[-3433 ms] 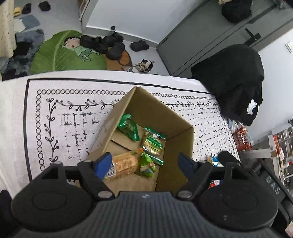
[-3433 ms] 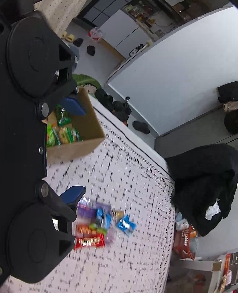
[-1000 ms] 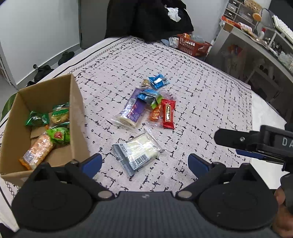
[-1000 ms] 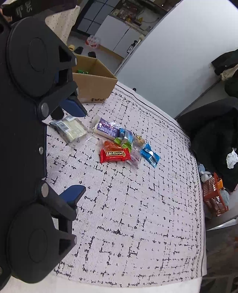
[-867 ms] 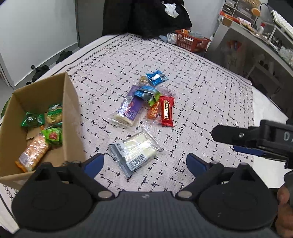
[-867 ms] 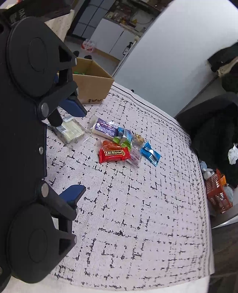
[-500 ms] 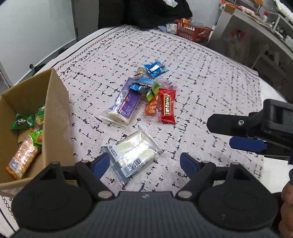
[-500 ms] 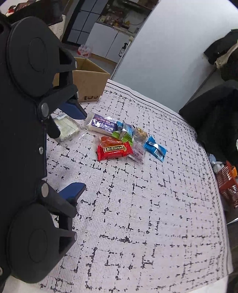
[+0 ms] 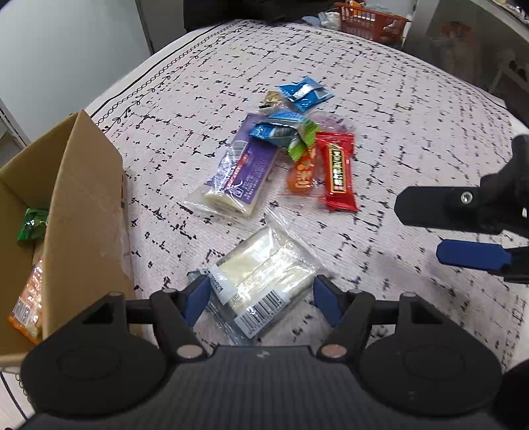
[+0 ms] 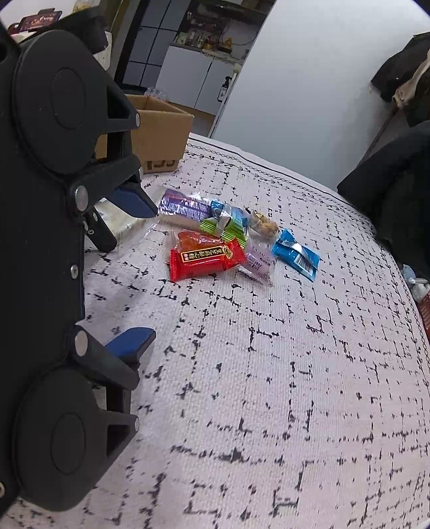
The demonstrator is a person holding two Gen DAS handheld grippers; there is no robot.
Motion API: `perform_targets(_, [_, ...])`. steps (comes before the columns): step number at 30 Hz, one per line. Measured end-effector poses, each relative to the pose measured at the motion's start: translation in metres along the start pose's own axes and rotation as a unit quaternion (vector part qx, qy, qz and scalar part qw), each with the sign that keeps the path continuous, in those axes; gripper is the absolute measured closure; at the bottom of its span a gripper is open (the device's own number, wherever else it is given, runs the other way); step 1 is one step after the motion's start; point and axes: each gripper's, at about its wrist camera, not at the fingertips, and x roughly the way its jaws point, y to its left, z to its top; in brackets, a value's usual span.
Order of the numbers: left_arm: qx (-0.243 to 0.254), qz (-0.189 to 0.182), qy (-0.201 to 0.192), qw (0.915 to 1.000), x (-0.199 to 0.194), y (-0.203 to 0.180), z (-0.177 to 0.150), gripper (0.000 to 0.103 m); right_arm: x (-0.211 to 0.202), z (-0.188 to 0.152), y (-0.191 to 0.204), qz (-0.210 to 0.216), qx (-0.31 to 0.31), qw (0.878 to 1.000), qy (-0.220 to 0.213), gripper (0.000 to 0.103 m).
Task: Organize snacks
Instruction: 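Grasp the white cheese-stick packet with the left gripper while the right grasps the red candy bar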
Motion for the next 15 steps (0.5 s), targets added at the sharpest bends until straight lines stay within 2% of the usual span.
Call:
perform_targets(12, [-0.029, 0.007, -0.033, 0.9990, 0.018, 0.012, 0.014, 0.032, 0.029, 0.017, 0.005, -0.003, -0.034, 0.999, -0.011, 0.035])
perform_targets(15, [-0.031, 0.007, -0.040, 0.9987, 0.021, 0.013, 0.019, 0.026, 0.034, 0.019, 0.006, -0.004, -0.040, 0.999, -0.014, 0.035])
